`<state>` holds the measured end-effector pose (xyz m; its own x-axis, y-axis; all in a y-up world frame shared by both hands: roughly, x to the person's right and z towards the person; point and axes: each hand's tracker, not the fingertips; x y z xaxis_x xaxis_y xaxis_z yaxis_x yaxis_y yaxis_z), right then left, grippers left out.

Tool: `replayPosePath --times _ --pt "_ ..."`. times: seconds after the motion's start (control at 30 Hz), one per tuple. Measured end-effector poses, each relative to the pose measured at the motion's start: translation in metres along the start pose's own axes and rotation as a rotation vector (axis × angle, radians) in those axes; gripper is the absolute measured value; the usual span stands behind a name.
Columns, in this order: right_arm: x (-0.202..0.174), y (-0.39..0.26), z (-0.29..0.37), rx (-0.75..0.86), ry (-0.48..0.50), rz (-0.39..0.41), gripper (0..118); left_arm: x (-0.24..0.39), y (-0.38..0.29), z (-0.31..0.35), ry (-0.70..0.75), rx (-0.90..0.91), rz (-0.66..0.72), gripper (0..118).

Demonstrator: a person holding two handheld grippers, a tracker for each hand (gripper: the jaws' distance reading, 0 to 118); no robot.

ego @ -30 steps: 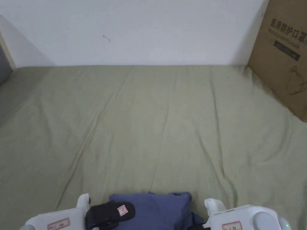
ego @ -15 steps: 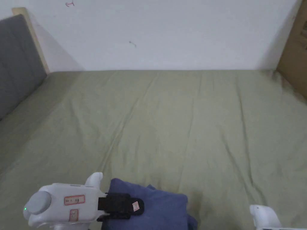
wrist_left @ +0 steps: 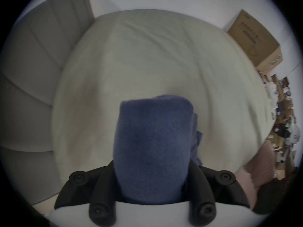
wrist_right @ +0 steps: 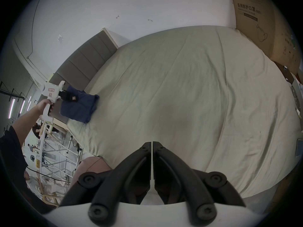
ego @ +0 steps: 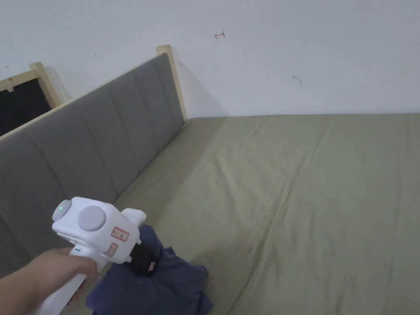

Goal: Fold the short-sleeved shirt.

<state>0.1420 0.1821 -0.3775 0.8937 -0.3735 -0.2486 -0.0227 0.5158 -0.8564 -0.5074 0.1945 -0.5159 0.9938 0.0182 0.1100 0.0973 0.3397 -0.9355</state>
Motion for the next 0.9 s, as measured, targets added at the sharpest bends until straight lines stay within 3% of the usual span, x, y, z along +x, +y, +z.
replayPosePath --times 0.1,0.13,0.2,0.23,0.4,0.47,0.5,0.53,0.6,0.63,0.77,0.83,0.9 --pt "-0.005 0.006 -0.005 -0.024 0.011 -0.026 3 -0.018 -0.001 -0.001 0.093 0.002 0.004 25" --pt "-0.007 0.008 -0.005 -0.031 0.026 -0.047 3 -0.022 -0.001 0.0 0.117 0.007 0.009 45" --pt "-0.014 0.014 -0.001 -0.005 0.093 -0.087 3 -0.029 -0.002 0.005 0.167 0.071 0.013 108" --pt "-0.016 0.017 0.001 0.008 0.117 -0.092 3 -0.03 -0.003 0.013 0.166 0.113 0.022 118" --pt "-0.032 0.029 0.017 0.056 0.089 -0.007 3 -0.003 -0.014 0.054 0.087 0.309 0.1 115" --pt "-0.037 0.032 0.024 0.073 0.072 0.03 3 0.026 -0.023 0.059 0.054 0.309 0.097 114" --pt "-0.037 0.032 0.028 0.088 0.066 0.046 3 0.047 -0.03 0.061 0.038 0.302 0.081 110" --pt "-0.039 0.033 0.033 0.094 0.063 0.051 3 0.066 -0.037 0.064 0.013 0.31 0.055 91" --pt "-0.041 0.033 0.043 0.124 0.048 0.073 3 0.107 -0.056 0.065 -0.006 0.399 -0.023 25" --pt "-0.036 0.036 0.03 0.16 0.044 0.061 3 0.129 -0.065 0.067 -0.011 0.432 -0.043 2" --pt "-0.022 0.031 0.052 0.212 -0.009 0.018 3 0.214 -0.102 0.08 -0.267 0.583 0.083 1" --pt "-0.023 0.032 0.057 0.274 -0.008 -0.01 3 0.246 -0.109 0.09 -0.275 0.679 0.15 1" --pt "-0.024 0.028 0.108 0.402 -0.029 0.011 3 0.28 -0.112 0.112 -0.26 0.805 0.132 1"
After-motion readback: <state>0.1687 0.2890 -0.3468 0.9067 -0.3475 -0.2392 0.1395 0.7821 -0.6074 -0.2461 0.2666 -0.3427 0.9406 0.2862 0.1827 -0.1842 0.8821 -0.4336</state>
